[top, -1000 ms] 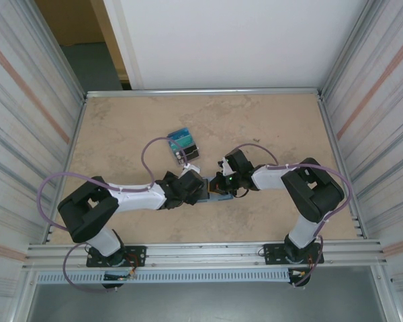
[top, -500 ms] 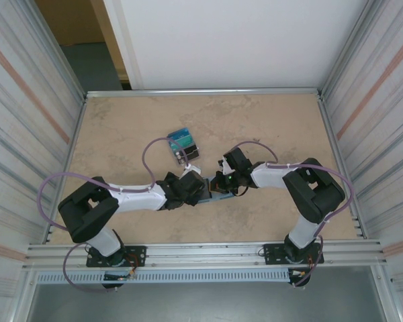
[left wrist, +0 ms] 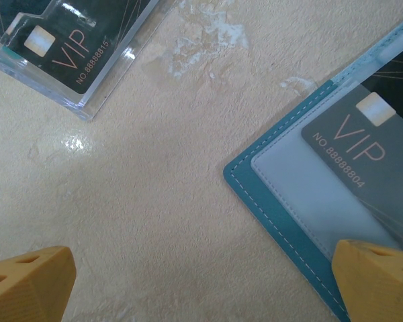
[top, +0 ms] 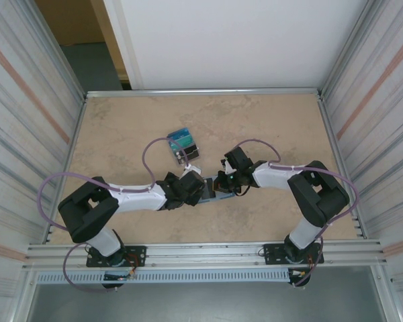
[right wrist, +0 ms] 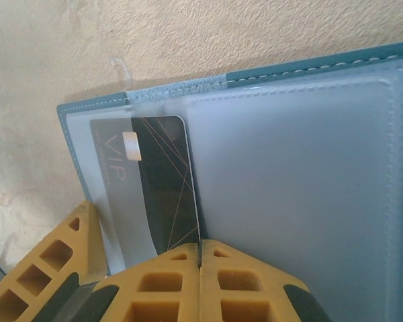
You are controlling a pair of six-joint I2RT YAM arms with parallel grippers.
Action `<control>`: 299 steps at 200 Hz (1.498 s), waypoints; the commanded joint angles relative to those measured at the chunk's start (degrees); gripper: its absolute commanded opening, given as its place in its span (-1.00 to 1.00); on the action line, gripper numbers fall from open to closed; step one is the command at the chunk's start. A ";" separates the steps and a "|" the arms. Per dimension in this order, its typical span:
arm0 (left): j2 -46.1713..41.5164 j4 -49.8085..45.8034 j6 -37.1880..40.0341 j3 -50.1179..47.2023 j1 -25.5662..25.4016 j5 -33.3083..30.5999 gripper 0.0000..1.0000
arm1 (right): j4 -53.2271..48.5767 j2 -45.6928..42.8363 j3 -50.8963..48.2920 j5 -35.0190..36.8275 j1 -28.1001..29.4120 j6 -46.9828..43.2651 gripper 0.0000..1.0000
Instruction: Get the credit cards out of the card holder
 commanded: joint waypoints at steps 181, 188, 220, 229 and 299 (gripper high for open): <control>3.76 2.31 7.46 4.91 1.39 3.55 0.97 | -4.17 -2.54 2.56 2.35 0.74 -1.37 -1.00; 3.92 2.07 7.77 5.18 1.39 3.54 0.97 | -4.26 -2.52 2.46 2.38 0.72 -1.42 -1.00; 4.42 1.99 8.01 5.53 1.38 3.53 0.97 | -4.00 -3.13 2.06 2.00 0.58 -1.02 -1.00; 4.81 2.03 7.94 5.53 1.37 3.63 0.97 | -3.94 -3.41 1.90 1.82 0.45 -0.95 -1.00; 7.35 2.35 7.51 5.05 1.75 4.19 0.97 | -0.20 -5.21 -0.94 -0.96 -0.82 0.63 -1.00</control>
